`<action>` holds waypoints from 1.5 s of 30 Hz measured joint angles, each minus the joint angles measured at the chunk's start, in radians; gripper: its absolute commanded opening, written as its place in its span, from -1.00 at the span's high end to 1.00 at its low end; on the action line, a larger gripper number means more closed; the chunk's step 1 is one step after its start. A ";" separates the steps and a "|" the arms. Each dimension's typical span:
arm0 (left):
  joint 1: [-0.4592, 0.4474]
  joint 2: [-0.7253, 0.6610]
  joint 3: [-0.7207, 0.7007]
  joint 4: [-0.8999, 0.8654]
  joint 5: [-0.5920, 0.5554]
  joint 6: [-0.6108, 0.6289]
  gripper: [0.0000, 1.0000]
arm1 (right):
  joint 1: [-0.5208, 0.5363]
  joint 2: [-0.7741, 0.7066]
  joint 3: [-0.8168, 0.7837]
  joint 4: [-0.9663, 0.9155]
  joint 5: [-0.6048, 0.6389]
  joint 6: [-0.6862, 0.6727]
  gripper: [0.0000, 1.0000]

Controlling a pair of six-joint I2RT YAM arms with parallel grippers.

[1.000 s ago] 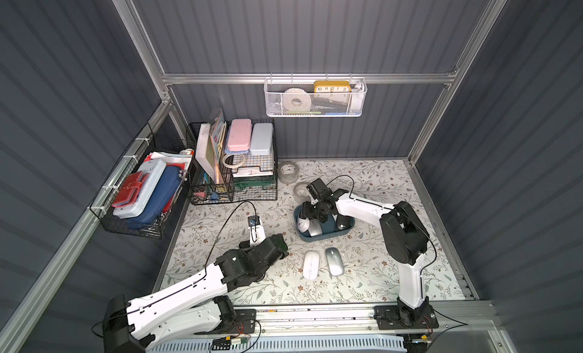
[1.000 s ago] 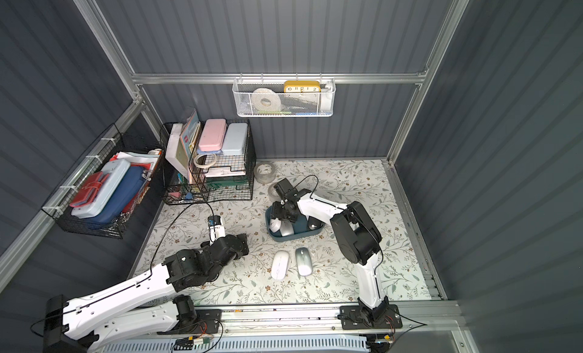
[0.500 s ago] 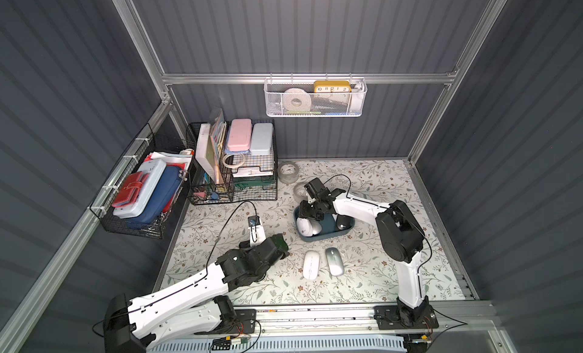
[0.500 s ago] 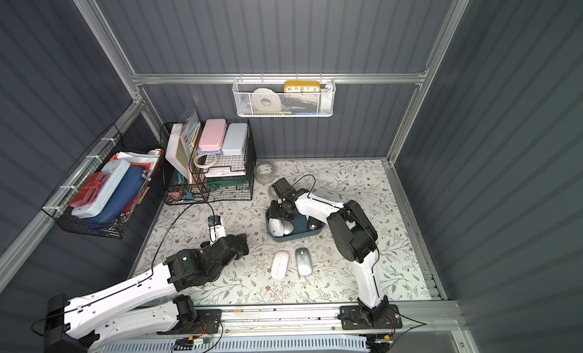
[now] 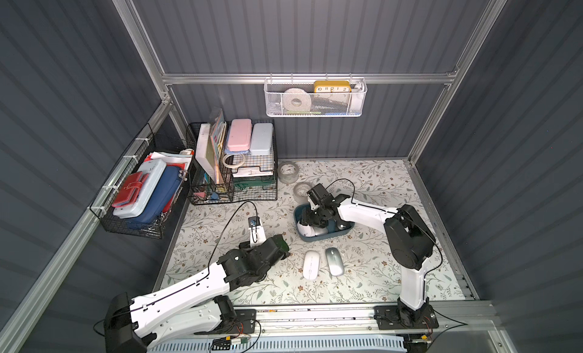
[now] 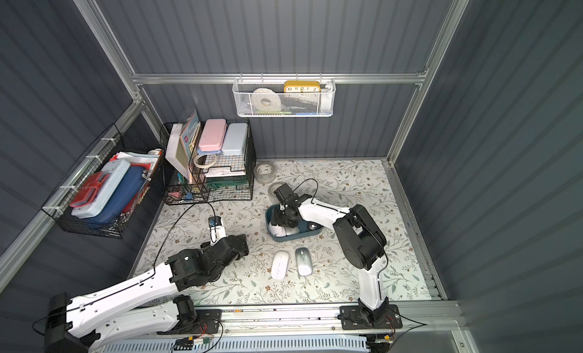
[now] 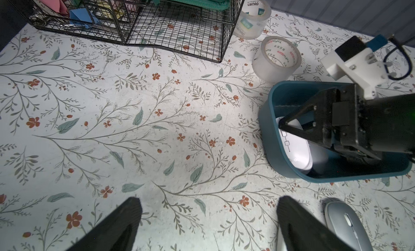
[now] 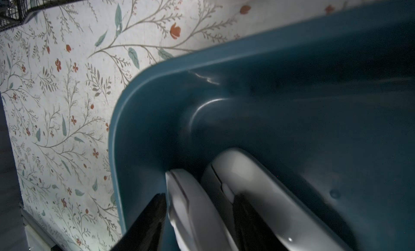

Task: Take out the mouse from the storage box
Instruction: Pick up the mouse from the storage box.

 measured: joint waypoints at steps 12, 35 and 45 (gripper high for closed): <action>0.000 0.030 0.000 0.001 0.000 0.000 -0.99 | 0.007 -0.017 -0.080 0.074 -0.092 -0.040 -0.05; 0.000 0.042 0.000 0.000 0.000 0.000 -0.99 | 0.025 -0.201 -0.108 0.012 0.028 -0.045 0.42; 0.000 0.004 -0.005 -0.003 0.000 0.000 -0.99 | -0.020 -0.467 -0.276 -0.066 0.075 -0.047 0.39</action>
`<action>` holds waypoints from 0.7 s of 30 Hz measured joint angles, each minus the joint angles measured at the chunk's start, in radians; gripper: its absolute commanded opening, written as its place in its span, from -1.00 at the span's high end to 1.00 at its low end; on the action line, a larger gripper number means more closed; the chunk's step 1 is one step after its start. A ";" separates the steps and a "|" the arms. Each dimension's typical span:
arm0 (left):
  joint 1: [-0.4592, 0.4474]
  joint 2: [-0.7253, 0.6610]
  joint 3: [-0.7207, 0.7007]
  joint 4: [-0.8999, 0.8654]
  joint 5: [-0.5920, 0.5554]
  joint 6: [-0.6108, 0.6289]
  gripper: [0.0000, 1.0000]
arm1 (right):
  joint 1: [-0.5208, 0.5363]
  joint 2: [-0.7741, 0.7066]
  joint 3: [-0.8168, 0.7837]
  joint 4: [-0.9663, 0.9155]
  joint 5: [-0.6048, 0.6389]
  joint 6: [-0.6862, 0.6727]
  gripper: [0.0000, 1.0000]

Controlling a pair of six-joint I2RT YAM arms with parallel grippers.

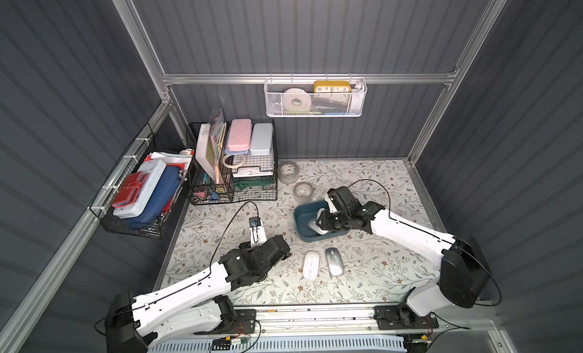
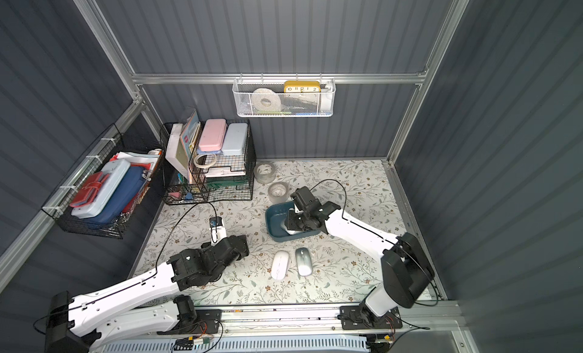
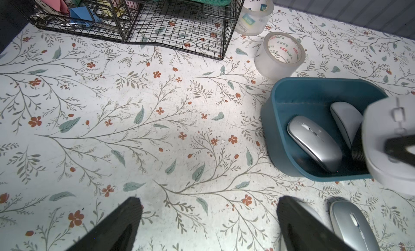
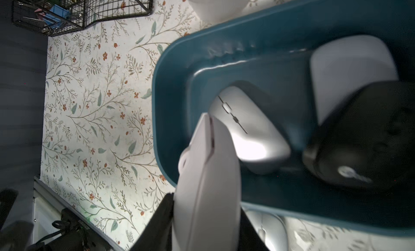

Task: Take out the mouse from the storage box
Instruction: Place the mouse at the center of the board.

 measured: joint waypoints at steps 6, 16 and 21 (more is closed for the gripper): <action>0.000 -0.002 -0.001 0.001 0.001 0.001 -0.99 | -0.087 -0.229 -0.148 -0.062 -0.003 -0.001 0.36; 0.000 0.002 -0.001 0.017 0.003 0.002 -0.99 | -0.163 -0.497 -0.338 -0.179 0.030 -0.004 0.35; 0.000 0.021 -0.001 0.028 0.008 0.010 -0.99 | -0.165 -0.544 -0.401 -0.217 0.056 -0.003 0.36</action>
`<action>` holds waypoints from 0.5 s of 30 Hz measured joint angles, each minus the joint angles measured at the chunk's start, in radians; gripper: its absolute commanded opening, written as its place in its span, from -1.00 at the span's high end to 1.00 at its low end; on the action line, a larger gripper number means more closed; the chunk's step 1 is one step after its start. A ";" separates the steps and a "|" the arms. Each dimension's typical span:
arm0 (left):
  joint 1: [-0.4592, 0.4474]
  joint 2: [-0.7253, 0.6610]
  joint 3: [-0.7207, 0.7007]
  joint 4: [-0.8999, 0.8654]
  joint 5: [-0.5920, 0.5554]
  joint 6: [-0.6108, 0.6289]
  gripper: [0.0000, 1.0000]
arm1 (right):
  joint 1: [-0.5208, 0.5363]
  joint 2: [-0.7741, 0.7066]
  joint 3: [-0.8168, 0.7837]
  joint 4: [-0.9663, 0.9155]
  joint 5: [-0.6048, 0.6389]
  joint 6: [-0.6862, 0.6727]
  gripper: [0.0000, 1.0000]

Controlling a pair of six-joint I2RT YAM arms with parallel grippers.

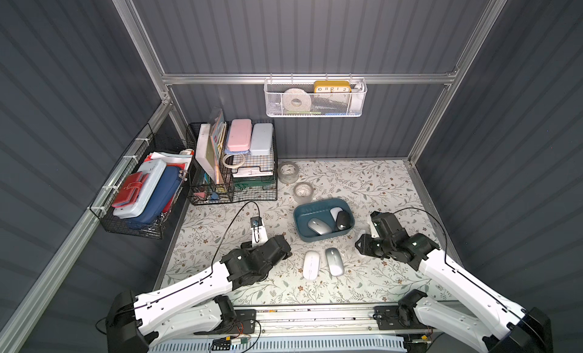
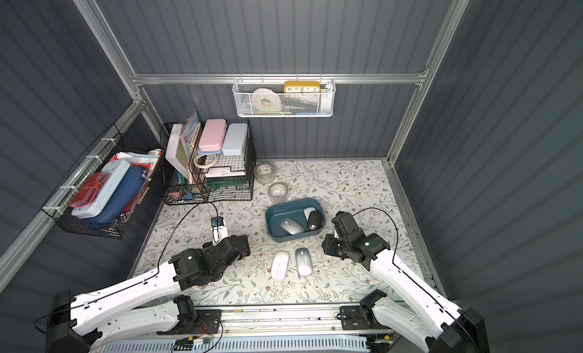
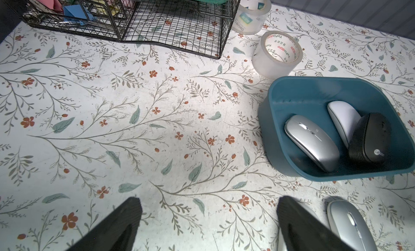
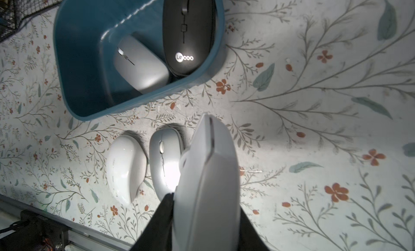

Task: Take out the mouse from the storage box
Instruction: Place the mouse at the center of the board.

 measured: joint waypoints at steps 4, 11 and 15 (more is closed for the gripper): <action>0.000 0.020 0.000 0.015 0.006 0.009 -0.99 | 0.000 -0.001 -0.043 -0.002 0.011 0.000 0.38; 0.000 0.039 0.000 0.050 0.026 0.030 -0.99 | 0.000 0.113 -0.063 0.047 0.016 -0.016 0.40; 0.001 0.046 0.000 0.069 0.035 0.043 -0.99 | 0.000 0.196 -0.063 0.101 0.016 -0.028 0.38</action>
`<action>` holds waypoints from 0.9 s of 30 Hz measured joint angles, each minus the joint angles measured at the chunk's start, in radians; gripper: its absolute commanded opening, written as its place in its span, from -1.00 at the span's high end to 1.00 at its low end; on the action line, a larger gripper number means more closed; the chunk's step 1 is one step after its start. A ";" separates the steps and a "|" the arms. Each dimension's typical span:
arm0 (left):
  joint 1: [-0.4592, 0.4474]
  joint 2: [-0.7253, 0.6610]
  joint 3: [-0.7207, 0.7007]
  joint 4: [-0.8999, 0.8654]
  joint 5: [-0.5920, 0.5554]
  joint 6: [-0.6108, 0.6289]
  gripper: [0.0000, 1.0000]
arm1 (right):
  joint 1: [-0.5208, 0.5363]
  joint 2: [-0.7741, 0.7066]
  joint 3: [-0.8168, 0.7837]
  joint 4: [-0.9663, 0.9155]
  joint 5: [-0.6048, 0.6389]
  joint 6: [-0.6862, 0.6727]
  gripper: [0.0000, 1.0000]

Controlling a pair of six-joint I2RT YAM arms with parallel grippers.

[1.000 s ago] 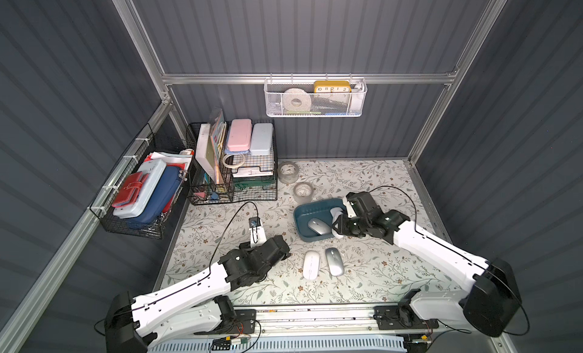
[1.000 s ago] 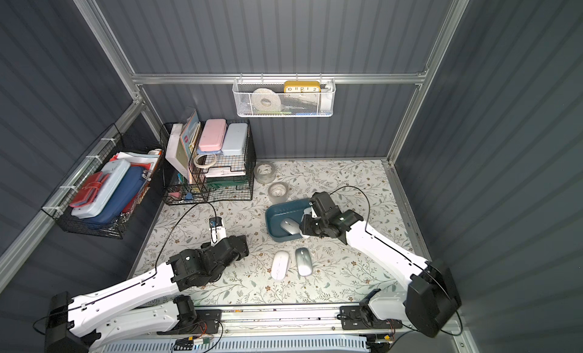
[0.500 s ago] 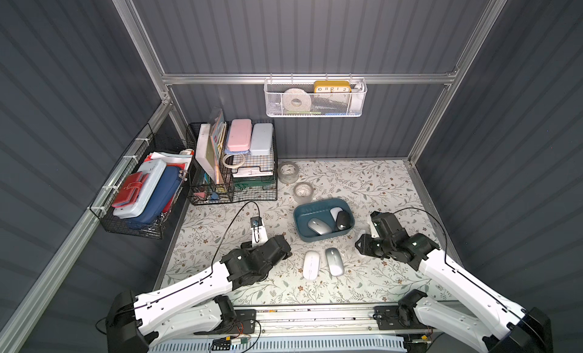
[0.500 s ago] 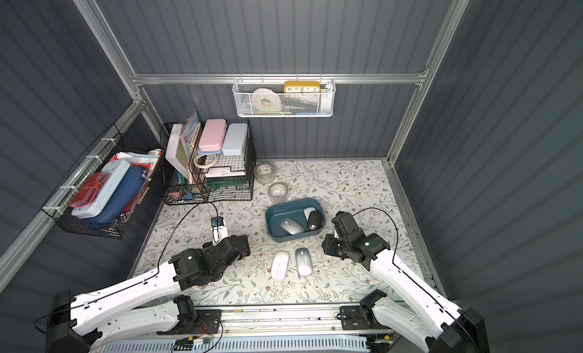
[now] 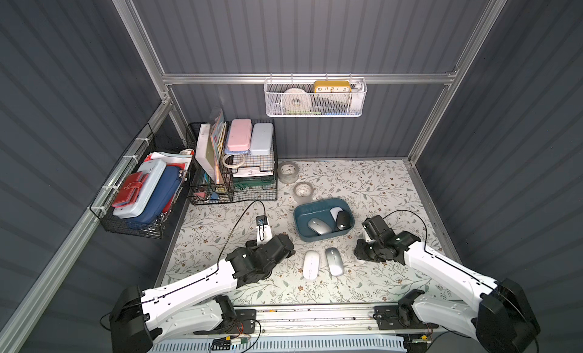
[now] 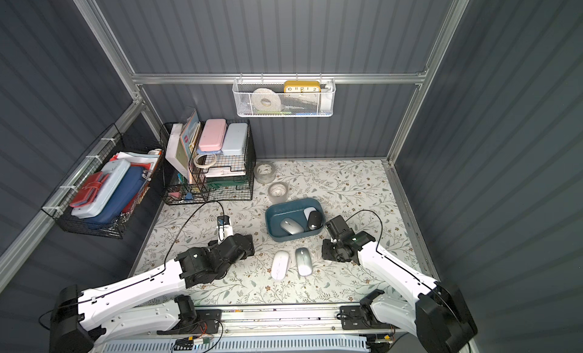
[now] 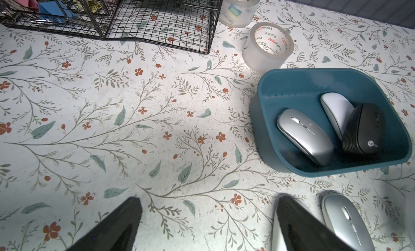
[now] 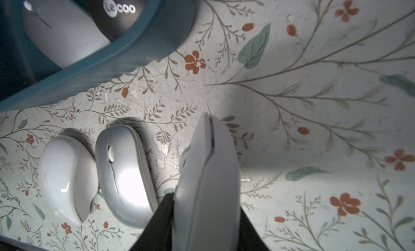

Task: Take out the mouse from the storage box
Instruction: Place the mouse at the center of the board.

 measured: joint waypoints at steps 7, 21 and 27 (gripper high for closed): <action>0.000 0.007 0.000 0.008 0.007 0.014 -0.99 | 0.000 0.134 0.014 0.069 -0.035 -0.037 0.36; 0.000 0.040 0.000 0.024 0.017 0.018 -0.99 | -0.007 0.222 0.025 0.149 -0.108 -0.046 -0.15; 0.000 0.037 0.000 0.025 0.017 0.017 -0.99 | -0.041 0.196 -0.006 0.156 -0.120 -0.031 -0.17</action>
